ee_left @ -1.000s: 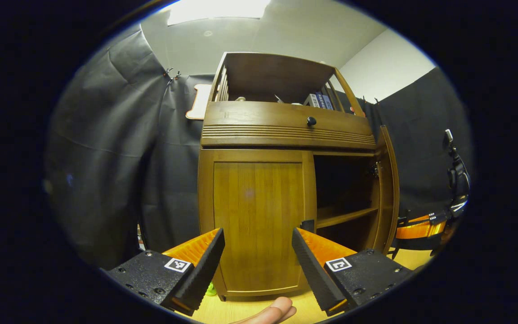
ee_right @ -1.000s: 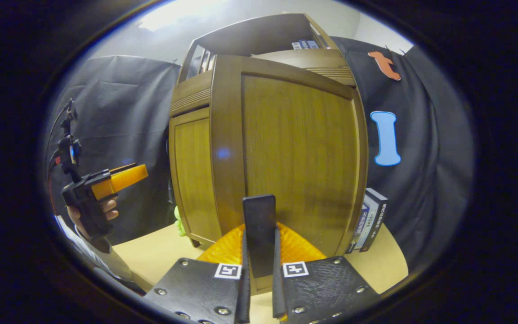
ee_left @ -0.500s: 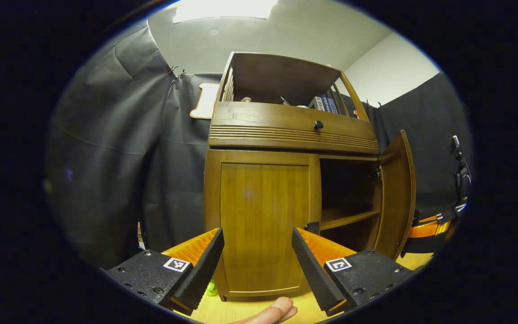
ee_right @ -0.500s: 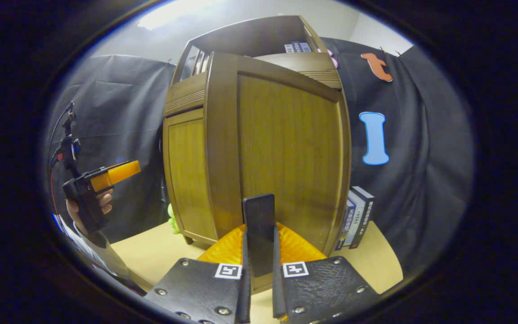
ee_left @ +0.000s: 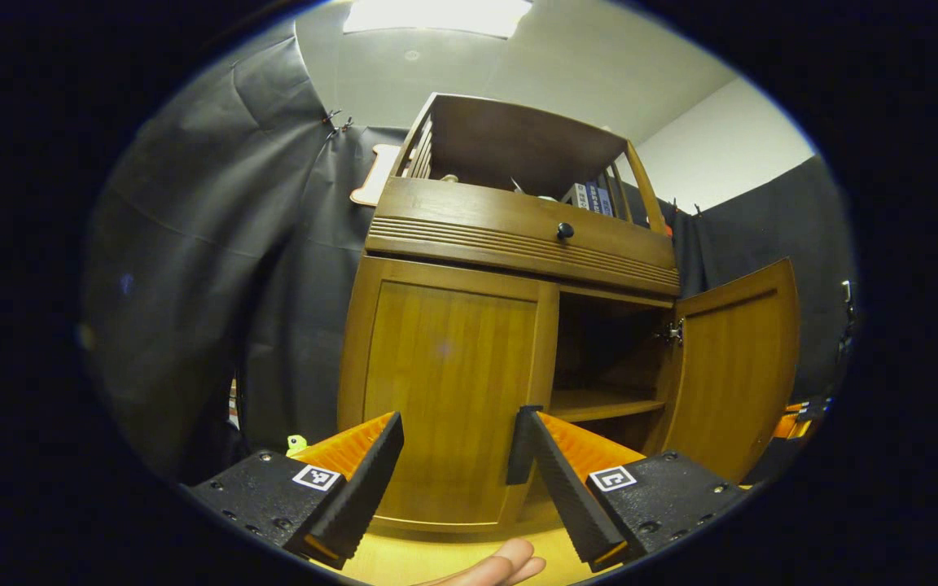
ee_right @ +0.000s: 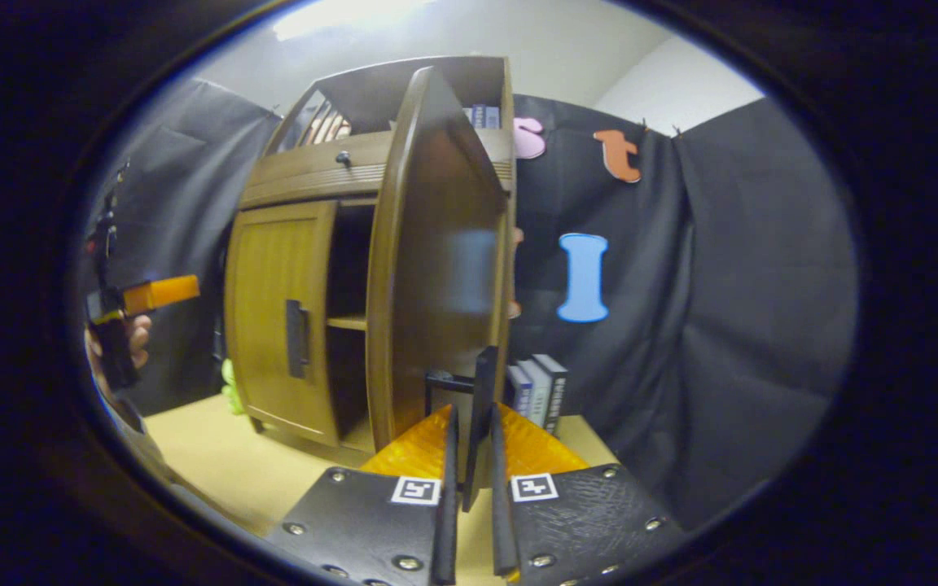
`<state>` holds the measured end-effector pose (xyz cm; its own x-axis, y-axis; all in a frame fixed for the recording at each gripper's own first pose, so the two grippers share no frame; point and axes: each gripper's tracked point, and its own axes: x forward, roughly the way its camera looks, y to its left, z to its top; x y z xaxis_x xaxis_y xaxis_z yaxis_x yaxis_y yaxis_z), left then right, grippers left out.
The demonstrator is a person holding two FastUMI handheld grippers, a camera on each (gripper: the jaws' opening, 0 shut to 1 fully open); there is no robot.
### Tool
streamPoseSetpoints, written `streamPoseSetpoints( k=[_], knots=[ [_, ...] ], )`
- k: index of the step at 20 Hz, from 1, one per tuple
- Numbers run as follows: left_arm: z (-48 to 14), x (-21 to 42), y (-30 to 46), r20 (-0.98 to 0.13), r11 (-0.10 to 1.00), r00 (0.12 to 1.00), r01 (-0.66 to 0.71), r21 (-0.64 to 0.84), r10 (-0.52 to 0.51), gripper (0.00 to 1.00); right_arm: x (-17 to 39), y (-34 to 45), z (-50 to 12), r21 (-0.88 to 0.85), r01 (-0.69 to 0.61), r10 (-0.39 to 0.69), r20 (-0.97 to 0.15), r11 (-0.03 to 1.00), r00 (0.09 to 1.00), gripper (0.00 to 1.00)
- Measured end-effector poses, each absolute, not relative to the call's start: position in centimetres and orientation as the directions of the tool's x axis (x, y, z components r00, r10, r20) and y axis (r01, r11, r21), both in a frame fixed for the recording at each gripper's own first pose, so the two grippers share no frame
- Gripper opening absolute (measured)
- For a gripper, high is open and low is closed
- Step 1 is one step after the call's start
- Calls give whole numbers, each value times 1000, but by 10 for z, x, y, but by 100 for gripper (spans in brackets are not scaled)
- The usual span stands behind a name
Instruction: Open the right door of the double-door shoe cabinet with the right hand, and open the left door with the left hand.
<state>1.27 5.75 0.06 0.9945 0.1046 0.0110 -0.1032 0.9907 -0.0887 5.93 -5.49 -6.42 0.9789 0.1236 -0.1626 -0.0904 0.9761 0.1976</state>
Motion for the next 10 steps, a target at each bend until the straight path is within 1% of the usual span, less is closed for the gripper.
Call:
streamPoseSetpoints(
  k=[1, 2, 3, 5, 6, 7, 8, 9, 10],
  knots=[
    [3, 14, 57, 28, 990, 992, -117, -79, 119, 91, 60, -56, -63, 237, -113, 154, -159, 965, 975, 11],
    [5, 14, 59, 54, 987, 988, -141, -77, 145, 91, 62, -58, -64, 262, -120, 164, -155, 958, 974, 11],
    [8, 16, 62, 89, 983, 981, -167, -82, 174, 91, 63, -65, -69, 255, -102, 147, -162, 961, 976, 11],
    [9, 25, 62, 129, 976, 970, -196, -94, 207, 91, 58, -89, -75, 218, -25, 62, -163, 976, 985, 11],
    [7, 31, 60, 132, 977, 970, -190, -98, 202, 95, 53, -99, -73, 204, 7, 25, -151, 979, 988, 11],
    [5, 38, 51, 127, 983, 977, -161, -93, 172, 91, 48, -107, -71, 207, 44, -15, -141, 977, 990, 11],
    [1, 42, 46, 107, 988, 984, -131, -85, 140, 91, 41, -114, -67, 215, 76, -48, -131, 974, 990, 22],
    [-3, 42, 46, 87, 991, 990, -108, -84, 115, 91, 40, -120, -68, 211, 116, -88, -137, 971, 987, 24],
    [-5, 42, 45, 75, 993, 993, -84, -77, 90, 95, 36, -130, -70, 186, 164, -137, -148, 969, 979, 27]
  ],
)
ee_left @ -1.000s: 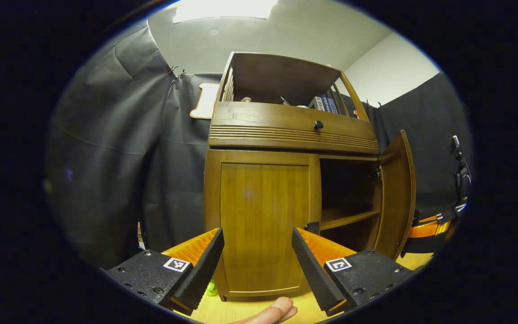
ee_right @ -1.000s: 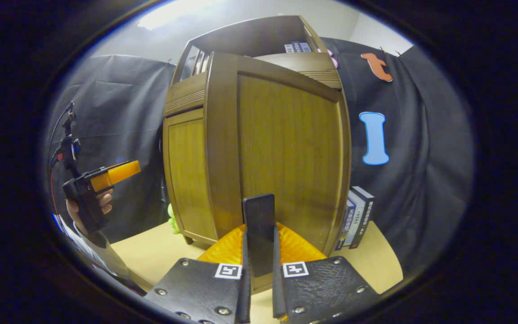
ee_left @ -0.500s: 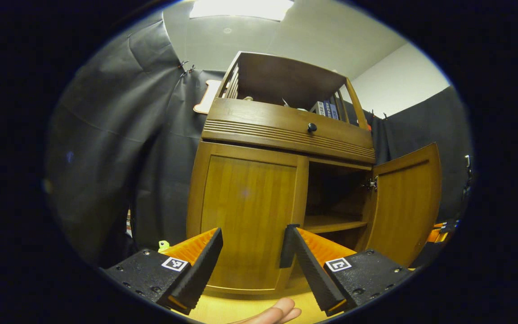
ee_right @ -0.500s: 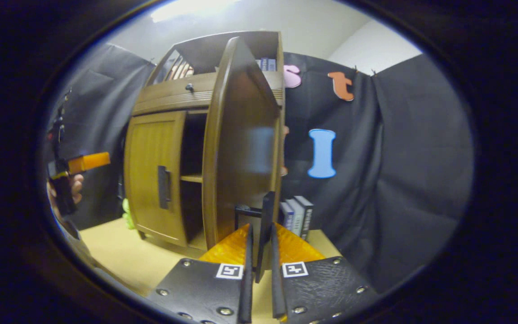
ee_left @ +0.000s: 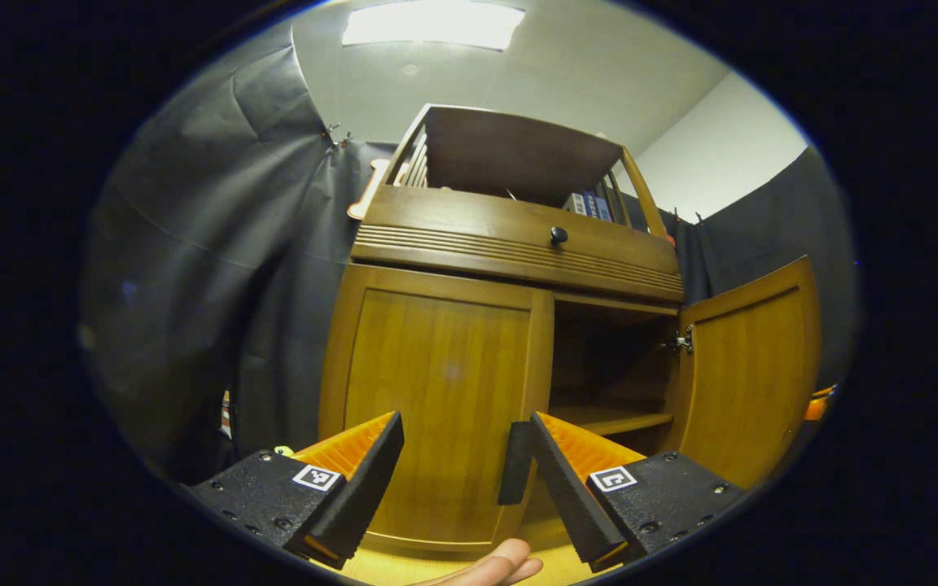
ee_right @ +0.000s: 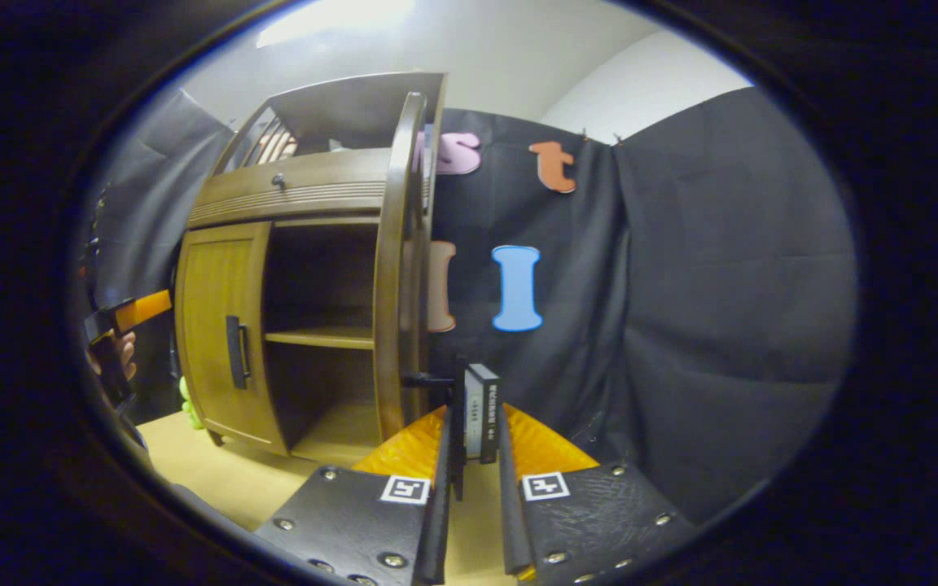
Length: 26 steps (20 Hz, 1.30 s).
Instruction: Open the right door of the double-door shoe cabinet with the right hand, and open the left door with the left hand.
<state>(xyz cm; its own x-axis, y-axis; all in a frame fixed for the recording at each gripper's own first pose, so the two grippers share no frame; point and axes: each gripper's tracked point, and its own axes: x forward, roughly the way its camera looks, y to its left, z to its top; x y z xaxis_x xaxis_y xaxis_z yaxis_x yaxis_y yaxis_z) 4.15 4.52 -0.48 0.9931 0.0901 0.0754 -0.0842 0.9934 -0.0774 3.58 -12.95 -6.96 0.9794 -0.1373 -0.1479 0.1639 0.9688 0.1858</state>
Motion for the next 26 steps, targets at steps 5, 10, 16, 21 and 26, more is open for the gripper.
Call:
streamPoseSetpoints(
  k=[5, 10, 16, 21, 26],
  knots=[
    [-9, 32, 56, 0, 1000, 1000, -16, 7, 16, 95, 9, -142, -23, 81, 344, -336, -98, 936, 937, 59],
    [-13, 25, 47, -46, 998, 997, 55, -43, -57, 95, -3, -94, 24, 60, 304, -303, -24, 951, 953, 98],
    [-52, 53, 19, -109, 997, 991, 70, -31, -73, 92, -9, -60, 34, 42, 260, -260, -6, 965, 966, 98],
    [-68, 88, 10, -97, 992, 992, 77, -96, -86, 96, -7, -25, 36, 122, 155, -161, 36, 980, 986, 96],
    [-98, 122, -9, -149, 989, 983, 91, -116, -108, 90, -16, -7, 36, 116, 58, -69, 94, 992, 993, 97]
  ],
)
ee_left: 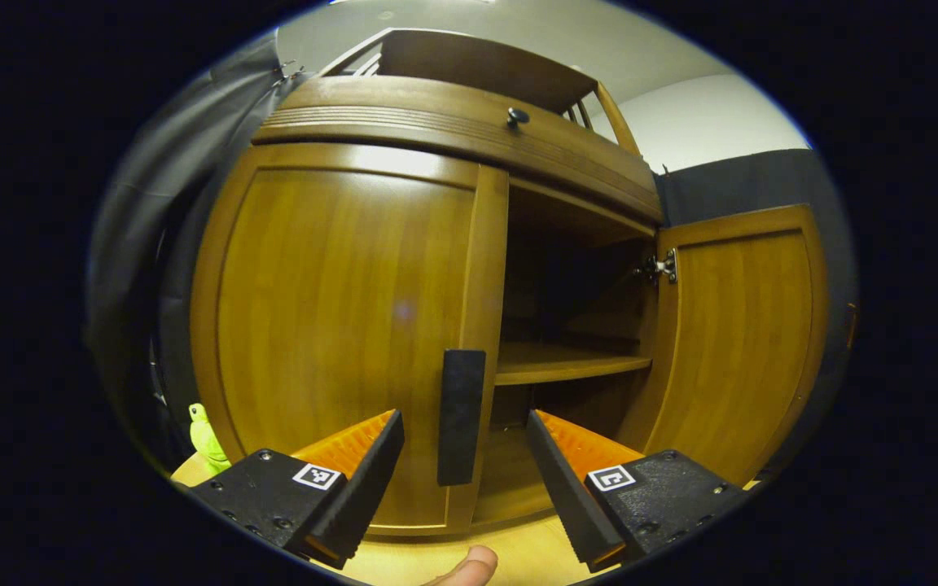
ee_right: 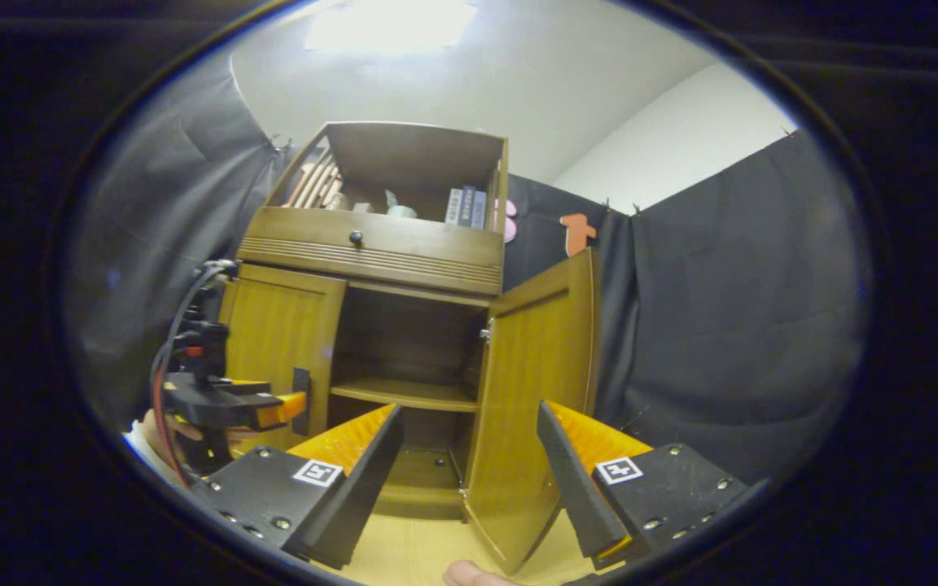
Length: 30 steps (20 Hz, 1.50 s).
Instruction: Open the right door of the double-door shoe cabinet with the right hand, and open the left door with the left hand.
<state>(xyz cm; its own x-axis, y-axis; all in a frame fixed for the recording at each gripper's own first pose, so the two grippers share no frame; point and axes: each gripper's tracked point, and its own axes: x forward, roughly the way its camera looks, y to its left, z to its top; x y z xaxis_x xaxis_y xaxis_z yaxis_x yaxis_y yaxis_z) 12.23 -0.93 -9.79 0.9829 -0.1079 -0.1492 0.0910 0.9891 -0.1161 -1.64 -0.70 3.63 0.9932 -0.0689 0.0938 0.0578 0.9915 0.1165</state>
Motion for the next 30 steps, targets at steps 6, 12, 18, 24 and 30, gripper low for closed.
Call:
streamPoseSetpoints(
  k=[6, 12, 18, 24, 30],
  knots=[
    [-119, 155, -13, -170, 998, 983, 65, -12, -66, 77, -41, -40, 11, -4, 67, -67, 46, 998, 997, 98],
    [-131, 165, 3, -206, 1000, 978, -18, 24, 22, 31, -35, -58, -74, -62, 4, -6, -30, 998, 1000, 98],
    [-129, 164, 9, -204, 996, 975, -84, 42, 91, 32, -36, -57, -107, 39, -57, 58, -24, 998, 998, 98],
    [-129, 163, 12, -222, 997, 972, -71, 38, 77, 25, -29, -60, -85, 129, -49, 48, 12, 990, 999, 98],
    [-128, 161, 5, -245, 1000, 970, -7, 15, 11, 24, -16, -26, -22, 128, -15, 17, -11, 992, 1000, 98]
  ],
)
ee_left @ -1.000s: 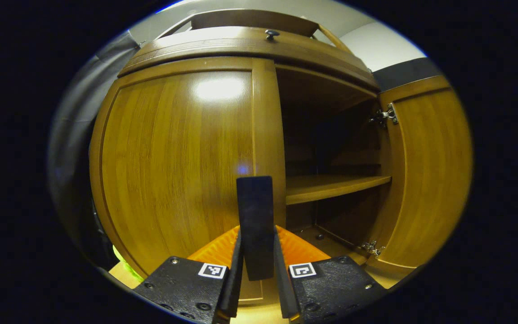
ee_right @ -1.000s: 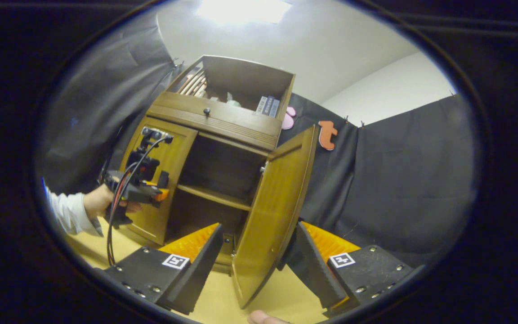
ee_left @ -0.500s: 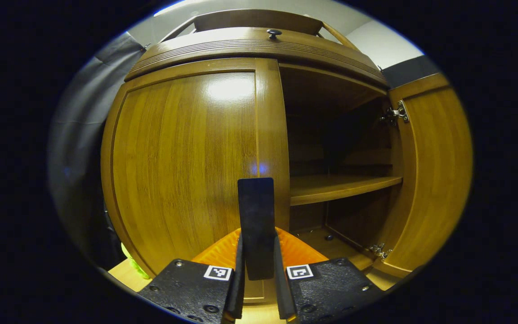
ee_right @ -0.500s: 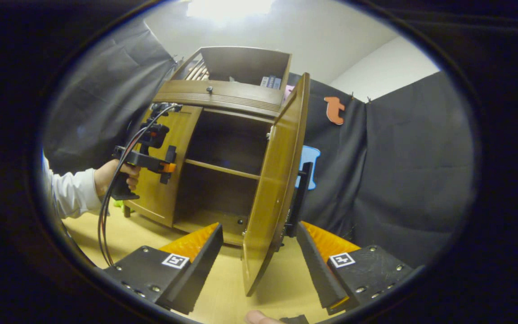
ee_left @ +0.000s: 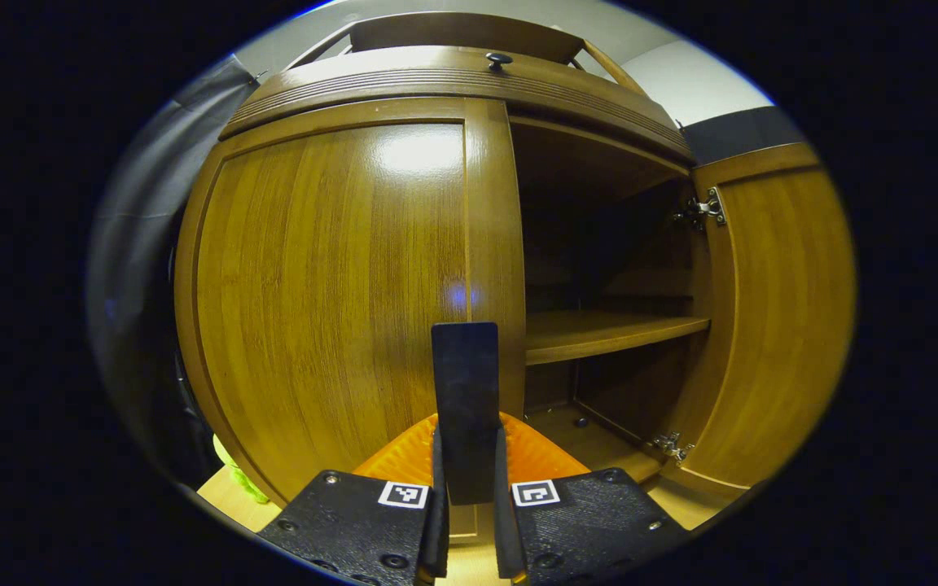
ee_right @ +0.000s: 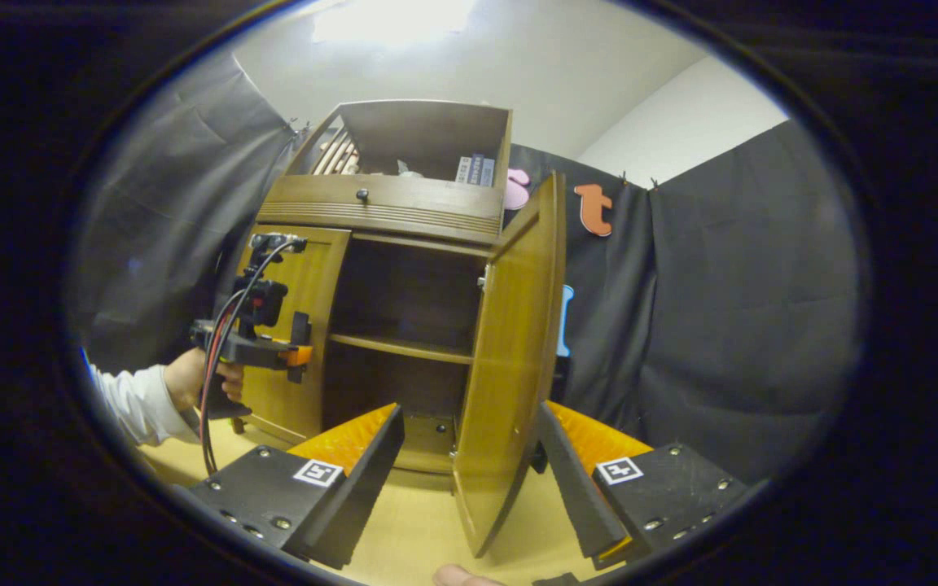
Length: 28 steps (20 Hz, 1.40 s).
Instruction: Open the right door of the double-door shoe cabinet with the right hand, and open the left door with the left hand.
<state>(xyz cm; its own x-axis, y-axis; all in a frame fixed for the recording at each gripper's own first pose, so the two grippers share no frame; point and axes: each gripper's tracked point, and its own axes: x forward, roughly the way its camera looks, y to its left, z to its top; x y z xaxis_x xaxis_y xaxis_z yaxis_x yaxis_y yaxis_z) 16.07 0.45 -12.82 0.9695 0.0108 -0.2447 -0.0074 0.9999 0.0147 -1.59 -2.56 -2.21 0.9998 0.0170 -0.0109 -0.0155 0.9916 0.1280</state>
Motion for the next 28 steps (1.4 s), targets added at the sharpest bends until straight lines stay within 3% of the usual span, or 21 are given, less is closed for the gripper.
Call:
streamPoseSetpoints(
  k=[9, 14, 22, 28],
  knots=[
    [-123, 157, -1, -248, 998, 966, 68, -14, -69, 24, 0, 83, 53, 94, -109, 109, -1, 990, 994, 98],
    [-119, 149, -1, -252, 995, 963, 95, -11, -95, 24, 7, 94, 86, 73, -82, 78, 59, 994, 995, 97],
    [-103, 67, 15, -259, 981, 946, 190, -49, -196, 24, -23, 92, 96, 77, -72, 65, 96, 994, 993, 98],
    [-87, 12, 46, -260, 979, 945, 200, -29, -200, 24, -51, 86, 110, 38, -65, 58, 154, 997, 986, 98]
  ],
)
